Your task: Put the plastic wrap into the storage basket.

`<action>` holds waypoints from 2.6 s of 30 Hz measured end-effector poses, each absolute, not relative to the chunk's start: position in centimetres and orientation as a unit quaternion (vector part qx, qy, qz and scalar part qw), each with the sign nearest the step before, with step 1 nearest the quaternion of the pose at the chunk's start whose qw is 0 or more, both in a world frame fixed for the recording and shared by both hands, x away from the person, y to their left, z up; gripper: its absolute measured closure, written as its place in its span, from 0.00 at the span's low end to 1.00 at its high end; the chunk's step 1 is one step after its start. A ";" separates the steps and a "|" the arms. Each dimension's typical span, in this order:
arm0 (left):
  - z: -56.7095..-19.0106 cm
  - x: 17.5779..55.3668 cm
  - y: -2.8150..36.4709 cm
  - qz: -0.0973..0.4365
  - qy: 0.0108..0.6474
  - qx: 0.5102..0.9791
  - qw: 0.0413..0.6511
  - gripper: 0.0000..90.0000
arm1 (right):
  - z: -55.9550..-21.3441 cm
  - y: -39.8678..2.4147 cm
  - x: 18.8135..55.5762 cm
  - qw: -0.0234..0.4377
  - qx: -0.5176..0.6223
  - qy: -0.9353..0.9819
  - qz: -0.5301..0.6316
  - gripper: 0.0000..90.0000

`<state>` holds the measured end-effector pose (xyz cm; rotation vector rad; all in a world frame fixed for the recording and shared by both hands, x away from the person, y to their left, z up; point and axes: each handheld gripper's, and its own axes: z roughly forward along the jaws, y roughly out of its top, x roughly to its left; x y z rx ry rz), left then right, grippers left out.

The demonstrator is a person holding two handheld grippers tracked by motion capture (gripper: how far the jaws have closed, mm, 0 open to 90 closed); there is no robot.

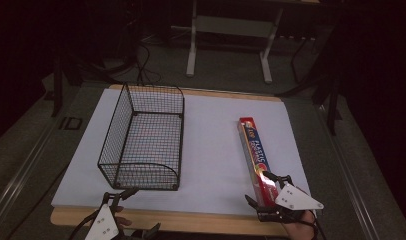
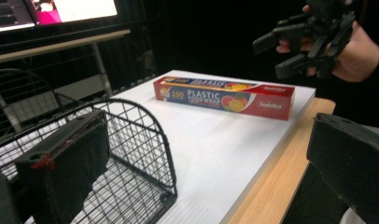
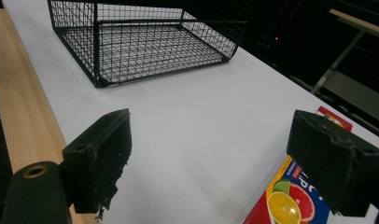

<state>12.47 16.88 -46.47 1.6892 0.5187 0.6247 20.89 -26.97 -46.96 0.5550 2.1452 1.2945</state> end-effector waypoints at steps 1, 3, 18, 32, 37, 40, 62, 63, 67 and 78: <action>-46.4 12.4 16.9 0.272 0.222 0.724 0.594 0.00 | -46.9 -27.1 20.9 0.284 0.210 0.802 0.481 0.15; -46.3 12.2 17.0 0.277 0.220 0.720 0.596 0.00 | -46.9 -27.2 20.9 0.290 0.214 0.800 0.480 0.16; -46.0 11.5 17.3 0.293 0.209 0.721 0.592 0.00 | -44.9 -26.1 20.4 0.282 0.225 0.796 0.486 0.13; -46.6 11.7 16.6 0.279 0.191 0.734 0.589 0.00 | -42.8 -25.0 21.6 0.298 0.227 0.799 0.471 0.14; -46.6 11.7 16.4 0.281 0.188 0.735 0.588 0.00 | -42.3 -24.7 21.9 0.292 0.240 0.799 0.467 0.13; -46.6 11.7 16.4 0.283 0.188 0.734 0.589 0.00 | -42.2 -24.7 22.2 0.295 0.249 0.796 0.466 0.12; -46.5 11.8 16.5 0.286 0.190 0.730 0.591 0.00 | -41.6 -25.0 26.9 0.327 0.304 0.793 0.414 0.15; -46.5 11.8 16.5 0.286 0.190 0.730 0.591 0.00 | -41.6 -25.0 27.2 0.332 0.306 0.793 0.409 0.13; -46.5 11.8 16.5 0.286 0.190 0.730 0.591 0.00 | -41.9 -25.1 28.0 0.342 0.334 0.782 0.400 0.12; -46.6 11.8 16.5 0.293 0.191 0.732 0.585 0.00 | -43.6 -25.8 31.6 0.294 0.435 0.772 0.360 0.10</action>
